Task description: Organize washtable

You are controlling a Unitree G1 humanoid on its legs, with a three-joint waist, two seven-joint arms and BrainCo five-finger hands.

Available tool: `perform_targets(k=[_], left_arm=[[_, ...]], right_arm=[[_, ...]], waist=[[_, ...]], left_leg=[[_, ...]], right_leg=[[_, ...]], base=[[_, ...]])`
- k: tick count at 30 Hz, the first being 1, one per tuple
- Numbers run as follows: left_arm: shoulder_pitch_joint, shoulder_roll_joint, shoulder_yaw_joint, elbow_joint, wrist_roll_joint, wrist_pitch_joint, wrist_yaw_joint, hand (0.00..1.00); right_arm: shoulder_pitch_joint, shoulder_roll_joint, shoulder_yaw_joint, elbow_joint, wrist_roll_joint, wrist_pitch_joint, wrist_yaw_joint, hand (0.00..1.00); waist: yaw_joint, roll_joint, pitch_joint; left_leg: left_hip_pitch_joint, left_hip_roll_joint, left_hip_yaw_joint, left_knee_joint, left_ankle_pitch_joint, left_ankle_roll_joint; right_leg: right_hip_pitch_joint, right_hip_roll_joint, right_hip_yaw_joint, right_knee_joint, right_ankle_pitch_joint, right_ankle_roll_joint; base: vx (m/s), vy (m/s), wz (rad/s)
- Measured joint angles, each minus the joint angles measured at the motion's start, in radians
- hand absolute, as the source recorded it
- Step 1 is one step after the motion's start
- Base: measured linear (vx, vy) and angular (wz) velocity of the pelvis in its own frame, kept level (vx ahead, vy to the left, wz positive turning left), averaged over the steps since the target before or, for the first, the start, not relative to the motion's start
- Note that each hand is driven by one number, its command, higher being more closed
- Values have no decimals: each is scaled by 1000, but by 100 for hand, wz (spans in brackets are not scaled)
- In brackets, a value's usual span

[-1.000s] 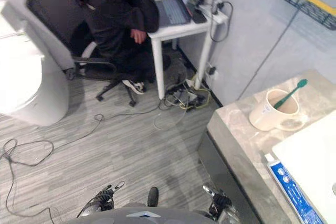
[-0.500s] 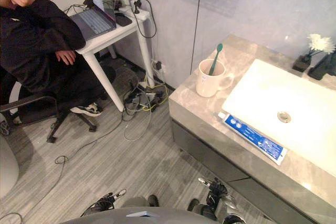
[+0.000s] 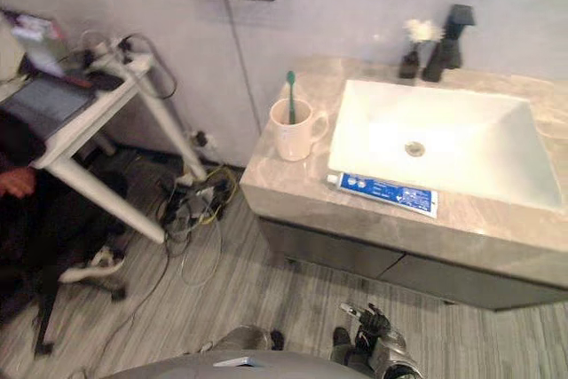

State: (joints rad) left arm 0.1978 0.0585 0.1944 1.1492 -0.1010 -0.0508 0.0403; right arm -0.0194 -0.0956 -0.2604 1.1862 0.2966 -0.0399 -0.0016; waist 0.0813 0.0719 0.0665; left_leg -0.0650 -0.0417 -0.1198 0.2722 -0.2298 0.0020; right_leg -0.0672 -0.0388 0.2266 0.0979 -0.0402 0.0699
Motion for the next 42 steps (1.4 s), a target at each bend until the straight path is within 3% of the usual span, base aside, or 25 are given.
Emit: perform_targets(k=[4,9,12,13,15,17,19,20,21,26,28,32,37,42], left_arm=[[-37,22,-10,23,14,-1,-1,0],[-117,27,1,-3,13,-4,-6,0],[-148,3,17,-47,13,-9,-9,0],[-152,-14,34,-64,13,-14,-9,0],[-151,-39,42,-70,10,-18,-9,0],[-134,-49,44,-71,6,-18,-11,0],[-119,-46,56,-74,-1,-21,-13,0],[-119,-29,78,-65,-1,-19,-14,0],[-120,-24,83,-60,-1,-19,-14,0],[-122,-40,107,-15,-10,-18,-19,0],[-120,-39,124,-11,-11,-15,-19,0],[-116,-13,133,-8,-19,-11,-19,0],[-114,-6,187,26,-162,-9,-12,0],[-94,-6,331,-17,-532,-24,35,0]], right_arm=[[39,-5,-70,-1,-1,4,1,0],[65,2,-71,-12,-1,9,2,0],[59,17,-71,-49,-8,10,2,0],[56,19,-71,-63,-11,10,2,0],[59,21,-71,-79,-12,11,2,0],[64,26,-79,-86,-12,11,3,0],[66,51,-98,-82,-14,15,5,0],[64,71,-129,-60,-16,22,13,0],[63,73,-138,-50,-16,22,13,0],[86,27,-221,4,-43,28,13,0],[86,23,-224,4,-43,28,14,0],[83,27,-225,7,-42,28,22,0],[97,34,-253,35,-41,27,23,0],[109,35,-290,34,-37,20,22,0]], waist=[[-19,-11,-24],[-29,-30,-15],[-19,-28,-12],[-18,-27,-9],[-17,-27,-7],[-17,-30,-13],[-13,-59,-31],[-11,-90,-43],[-10,-92,-43],[-13,-43,-57],[-15,-40,-59],[-16,-60,-56],[-19,-72,-63],[-14,-79,-66]], left_leg=[[50,-19,84,-94,26,34],[77,-15,160,-109,25,34],[77,21,228,-93,25,34],[84,28,253,-92,24,35],[112,35,270,-92,23,36],[123,50,276,-85,20,33],[112,66,271,-79,5,9],[103,67,249,-78,0,0],[103,66,241,-78,-1,-2],[112,105,121,-97,24,-44],[112,115,99,-123,29,-52],[113,119,85,-149,45,-69],[106,108,42,-184,57,-70],[108,97,0,-212,78,-64]], right_leg=[[-20,-21,63,-29,14,23],[-38,-16,59,-40,35,37],[-66,3,-53,-15,75,-3],[-91,-9,-171,73,20,-56],[-105,-54,-301,211,-42,-76],[-100,-90,-352,266,-56,-75],[-82,-108,-351,215,-40,-27],[-41,-101,-358,122,-64,23],[-28,-99,-361,101,-68,28],[82,-31,-404,-81,12,3],[91,-14,-405,-126,36,-7],[117,-2,-408,-193,77,-16],[119,-13,-459,-197,64,-10],[121,-23,-495,-195,58,-8]], base=[[223,116,-64],[163,37,-54],[30,9,-60],[-6,-2,-50],[1,-12,-21],[-17,-78,-6],[-27,-230,3],[-31,-273,7],[-47,-307,11],[-85,-195,18],[-88,-92,0],[-89,-47,1],[-34,-1,25],[101,-10,27]])
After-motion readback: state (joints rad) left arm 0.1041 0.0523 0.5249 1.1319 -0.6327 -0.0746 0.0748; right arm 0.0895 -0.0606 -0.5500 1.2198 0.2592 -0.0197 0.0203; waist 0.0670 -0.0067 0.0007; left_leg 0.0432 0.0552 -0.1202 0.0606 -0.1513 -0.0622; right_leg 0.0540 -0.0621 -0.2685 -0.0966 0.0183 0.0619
